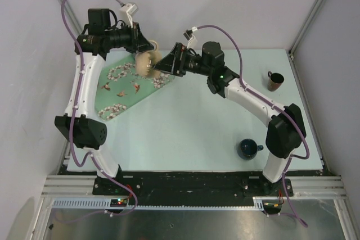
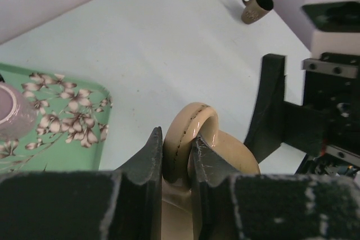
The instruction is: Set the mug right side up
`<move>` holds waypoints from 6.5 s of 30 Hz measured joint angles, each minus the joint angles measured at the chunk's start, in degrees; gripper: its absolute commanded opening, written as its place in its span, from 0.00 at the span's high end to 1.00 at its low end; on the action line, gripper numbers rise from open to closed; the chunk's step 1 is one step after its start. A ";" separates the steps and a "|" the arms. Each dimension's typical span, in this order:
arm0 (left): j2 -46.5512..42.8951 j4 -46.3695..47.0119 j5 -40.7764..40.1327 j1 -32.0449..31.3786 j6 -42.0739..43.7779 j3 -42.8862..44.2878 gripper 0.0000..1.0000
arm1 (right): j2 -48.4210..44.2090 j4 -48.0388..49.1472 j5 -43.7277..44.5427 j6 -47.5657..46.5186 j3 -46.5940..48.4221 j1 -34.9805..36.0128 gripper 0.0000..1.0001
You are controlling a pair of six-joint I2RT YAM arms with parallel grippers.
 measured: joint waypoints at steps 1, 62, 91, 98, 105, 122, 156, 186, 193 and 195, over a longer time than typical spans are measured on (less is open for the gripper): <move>0.00 0.04 0.55 -0.15 -0.57 0.63 1.00 | 0.04 -0.11 -0.02 0.02 0.00 0.02 0.03; 10.73 3.96 -57.33 9.46 40.30 -14.53 0.07 | 24.63 -66.25 30.14 -40.65 19.39 2.89 0.07; 29.86 6.47 -47.47 25.97 15.34 -5.09 0.73 | 17.11 -68.32 34.47 -39.65 23.47 5.29 0.01; 31.80 5.79 -47.82 25.97 14.40 -1.68 1.00 | 17.11 -69.92 34.71 -39.67 24.94 5.29 0.01; 28.63 7.28 -42.73 26.14 12.90 -6.19 1.00 | 16.57 -70.27 35.82 -39.67 26.60 5.40 0.00; -10.21 6.03 -8.66 9.97 -3.87 -16.48 1.00 | -7.30 -32.37 13.92 -17.99 6.86 -3.82 0.01; -12.81 4.94 -4.17 -4.59 -9.44 -19.82 0.00 | -4.33 -15.72 10.34 -1.92 0.39 -9.42 1.00; -10.10 2.82 -43.87 -4.42 18.95 -23.43 0.00 | -7.43 -68.30 41.13 -34.01 -20.59 -60.85 1.00; -9.22 2.93 -43.98 -4.42 21.38 -24.06 0.00 | -5.38 -65.13 38.91 -34.45 -22.73 -61.70 0.63; -9.01 2.89 -43.43 -4.42 23.28 -24.79 0.00 | -5.38 -64.61 38.86 -34.56 -22.73 -61.88 0.47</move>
